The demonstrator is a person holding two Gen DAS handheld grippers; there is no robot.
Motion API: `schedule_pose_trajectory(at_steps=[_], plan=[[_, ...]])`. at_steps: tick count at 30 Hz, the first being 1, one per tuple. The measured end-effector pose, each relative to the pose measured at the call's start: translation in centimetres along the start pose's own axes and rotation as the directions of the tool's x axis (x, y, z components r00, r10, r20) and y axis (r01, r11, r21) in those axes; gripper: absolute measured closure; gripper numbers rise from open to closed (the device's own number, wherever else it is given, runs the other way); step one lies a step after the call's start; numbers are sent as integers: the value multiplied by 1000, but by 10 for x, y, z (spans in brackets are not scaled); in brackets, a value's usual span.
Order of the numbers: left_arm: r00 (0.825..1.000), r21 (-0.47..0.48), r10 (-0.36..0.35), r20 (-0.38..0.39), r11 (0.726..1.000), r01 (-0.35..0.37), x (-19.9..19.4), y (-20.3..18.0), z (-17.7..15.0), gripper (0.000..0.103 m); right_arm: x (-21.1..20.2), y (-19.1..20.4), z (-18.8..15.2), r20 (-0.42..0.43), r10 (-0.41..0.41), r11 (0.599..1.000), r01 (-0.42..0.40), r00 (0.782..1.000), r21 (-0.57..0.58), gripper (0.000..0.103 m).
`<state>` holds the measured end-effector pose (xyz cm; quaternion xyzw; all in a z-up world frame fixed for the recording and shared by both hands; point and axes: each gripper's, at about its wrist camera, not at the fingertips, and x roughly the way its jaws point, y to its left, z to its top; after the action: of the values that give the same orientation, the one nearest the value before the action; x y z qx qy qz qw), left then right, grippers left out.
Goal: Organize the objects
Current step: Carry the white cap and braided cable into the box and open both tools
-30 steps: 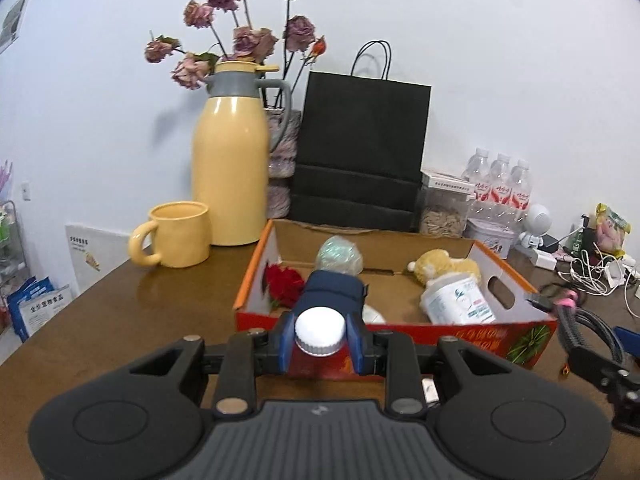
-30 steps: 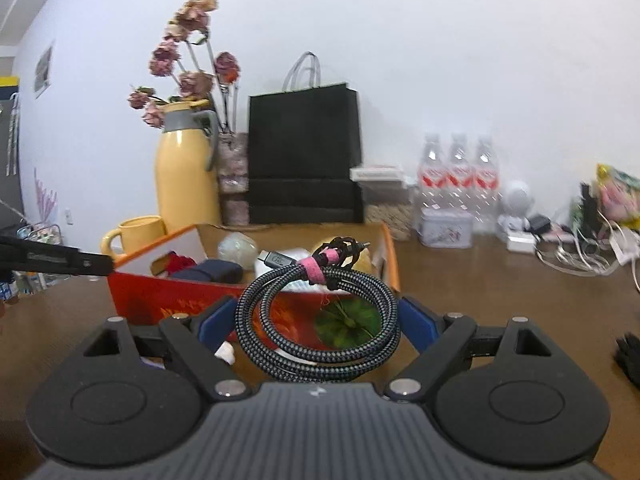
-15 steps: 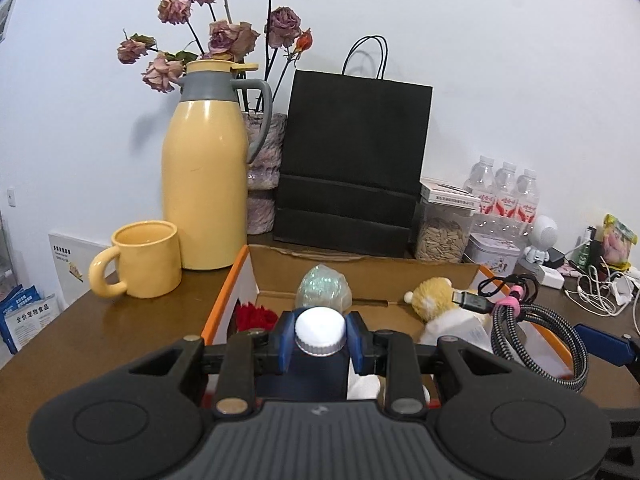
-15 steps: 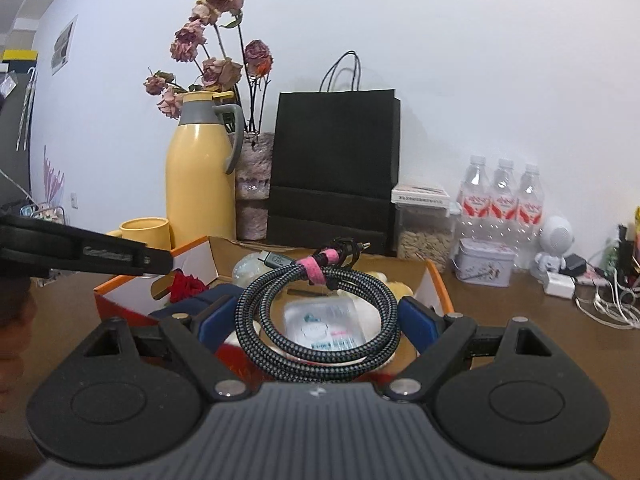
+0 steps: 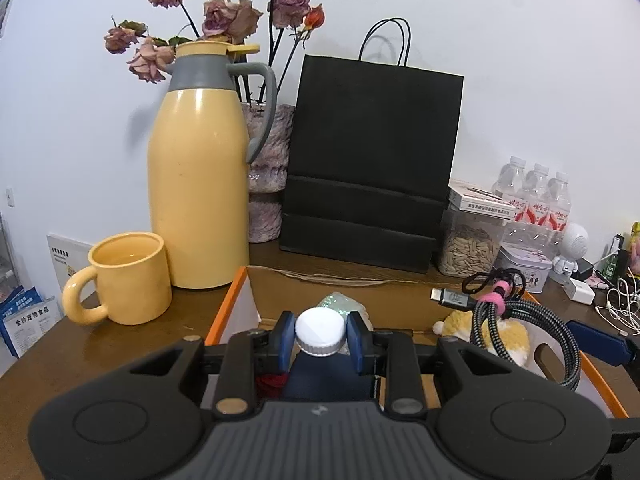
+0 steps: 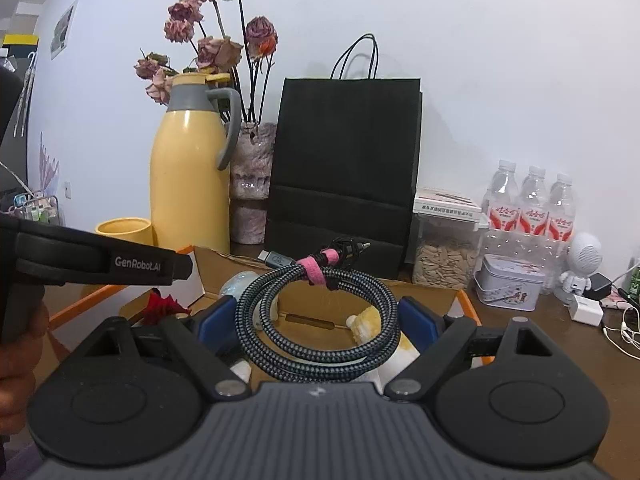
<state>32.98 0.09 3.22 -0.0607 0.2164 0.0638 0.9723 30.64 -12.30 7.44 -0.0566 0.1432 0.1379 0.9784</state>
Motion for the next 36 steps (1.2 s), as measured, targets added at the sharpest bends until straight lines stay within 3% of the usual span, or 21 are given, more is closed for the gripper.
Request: schedule_pose_trajectory(at_steps=[11,13,14,15,16,36], plan=[[999,14,28,-19,1000,-27,15,2,-1,75,20,-3,0,-59,9,1000,-9,998,2,13],[1000,12,28,-14,1000,-28,14,2,-2,50,21,-5,0,-79,13,1000,-12,997,9,0],[1000,6,27,-10,1000,-27,13,3,-1,25,21,-6,0,-81,11,1000,-10,997,13,0],[1000,1,29,0,1000,-29,12,4,-2,7,20,-6,0,-78,8,1000,-7,997,14,0],[999,-3,30,19,1000,-30,10,5,-2,4,20,-6,-1,-83,5,1000,-5,996,11,0],[996,-22,31,79,999,-30,-17,3,-9,0,0,-6,0,-75,3,1000,-2,997,10,0]])
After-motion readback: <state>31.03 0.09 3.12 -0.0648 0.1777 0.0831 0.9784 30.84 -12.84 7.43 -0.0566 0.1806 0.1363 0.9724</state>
